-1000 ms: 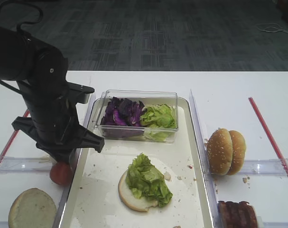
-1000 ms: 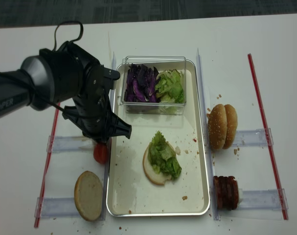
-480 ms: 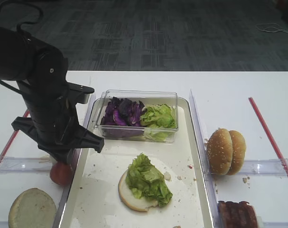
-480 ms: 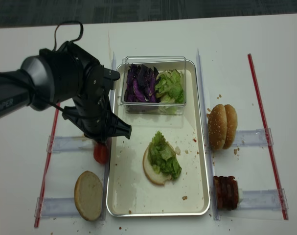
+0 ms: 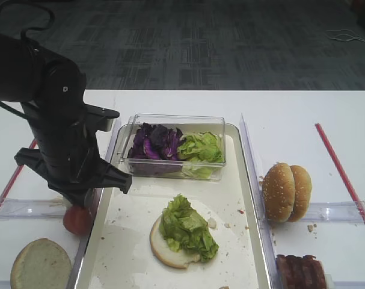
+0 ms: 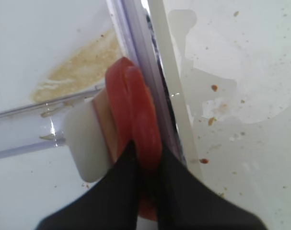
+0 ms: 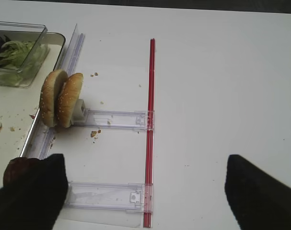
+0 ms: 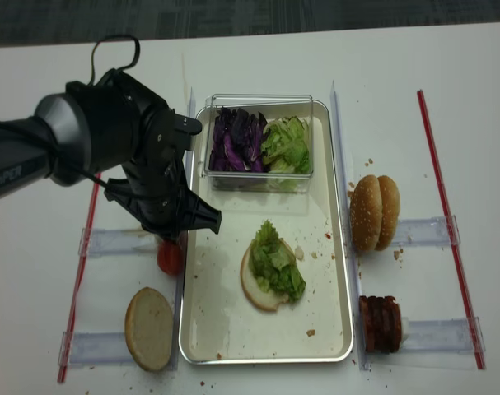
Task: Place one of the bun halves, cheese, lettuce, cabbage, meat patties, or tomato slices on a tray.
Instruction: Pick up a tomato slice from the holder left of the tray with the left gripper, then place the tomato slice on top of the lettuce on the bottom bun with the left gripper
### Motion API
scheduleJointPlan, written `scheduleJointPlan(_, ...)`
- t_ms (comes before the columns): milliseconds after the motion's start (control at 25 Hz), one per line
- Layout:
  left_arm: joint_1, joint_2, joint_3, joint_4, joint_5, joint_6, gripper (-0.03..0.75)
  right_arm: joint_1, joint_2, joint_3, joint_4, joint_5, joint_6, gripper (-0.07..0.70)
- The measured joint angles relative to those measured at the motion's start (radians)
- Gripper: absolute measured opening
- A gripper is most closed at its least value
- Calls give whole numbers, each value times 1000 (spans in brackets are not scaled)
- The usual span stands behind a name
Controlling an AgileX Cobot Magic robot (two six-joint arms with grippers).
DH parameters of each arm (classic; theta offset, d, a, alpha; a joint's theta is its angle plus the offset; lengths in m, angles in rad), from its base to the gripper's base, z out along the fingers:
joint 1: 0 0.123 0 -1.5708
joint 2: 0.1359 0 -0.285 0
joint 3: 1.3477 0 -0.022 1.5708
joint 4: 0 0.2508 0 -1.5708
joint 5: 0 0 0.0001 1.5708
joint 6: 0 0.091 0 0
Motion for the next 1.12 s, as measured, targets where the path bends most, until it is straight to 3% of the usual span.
scheduleJointPlan(720, 0, -129, -4, -14, 41, 0, 67, 0, 0, 0, 0, 0, -2, 689)
scheduleJointPlan(920, 0, -129, -4, -139, 39, 104, 67, 0, 0, 0, 0, 2, -4, 689)
scheduleJointPlan(1120, 0, -129, -4, -409, 11, 311, 67, 0, 0, 0, 0, 2, -4, 689)
